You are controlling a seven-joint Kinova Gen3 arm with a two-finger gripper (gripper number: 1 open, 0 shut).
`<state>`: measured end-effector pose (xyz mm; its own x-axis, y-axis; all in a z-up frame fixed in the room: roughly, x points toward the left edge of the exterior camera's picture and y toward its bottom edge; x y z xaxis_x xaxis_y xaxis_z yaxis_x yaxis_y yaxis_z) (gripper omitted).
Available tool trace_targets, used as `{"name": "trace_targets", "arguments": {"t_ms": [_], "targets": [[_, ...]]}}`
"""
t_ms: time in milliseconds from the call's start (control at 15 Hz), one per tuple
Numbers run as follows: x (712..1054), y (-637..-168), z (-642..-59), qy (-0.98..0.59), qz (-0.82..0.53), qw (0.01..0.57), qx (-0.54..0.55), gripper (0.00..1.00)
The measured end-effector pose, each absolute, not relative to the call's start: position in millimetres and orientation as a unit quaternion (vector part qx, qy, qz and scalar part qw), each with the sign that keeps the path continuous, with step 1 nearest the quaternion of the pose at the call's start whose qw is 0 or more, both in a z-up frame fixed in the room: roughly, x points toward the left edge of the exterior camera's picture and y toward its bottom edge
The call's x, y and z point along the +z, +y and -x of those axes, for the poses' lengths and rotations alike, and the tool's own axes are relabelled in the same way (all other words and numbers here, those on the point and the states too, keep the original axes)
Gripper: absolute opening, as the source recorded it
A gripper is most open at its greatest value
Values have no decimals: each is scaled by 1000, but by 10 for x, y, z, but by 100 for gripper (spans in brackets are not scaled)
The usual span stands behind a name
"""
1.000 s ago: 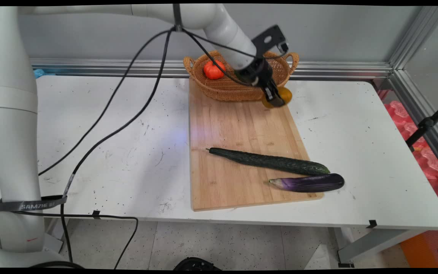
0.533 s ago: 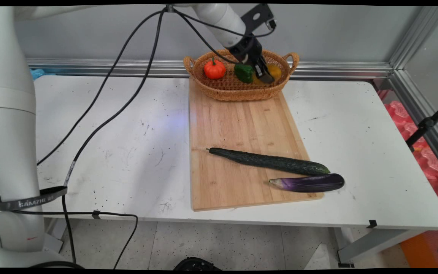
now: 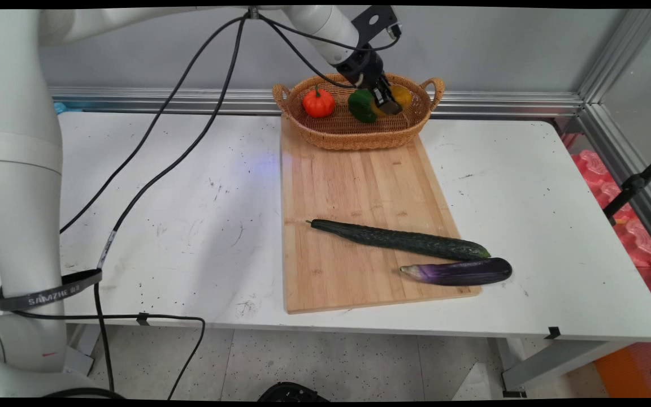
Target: Place the picked object in the vegetable basket
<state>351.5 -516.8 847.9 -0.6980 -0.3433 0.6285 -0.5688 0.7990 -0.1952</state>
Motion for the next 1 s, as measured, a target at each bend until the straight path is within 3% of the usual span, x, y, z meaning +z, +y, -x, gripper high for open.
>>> {"name": "trace_targets", "arguments": {"t_ms": [1000], "targets": [[8000,-5476,-3456,-887,-271,315,202,0]]}}
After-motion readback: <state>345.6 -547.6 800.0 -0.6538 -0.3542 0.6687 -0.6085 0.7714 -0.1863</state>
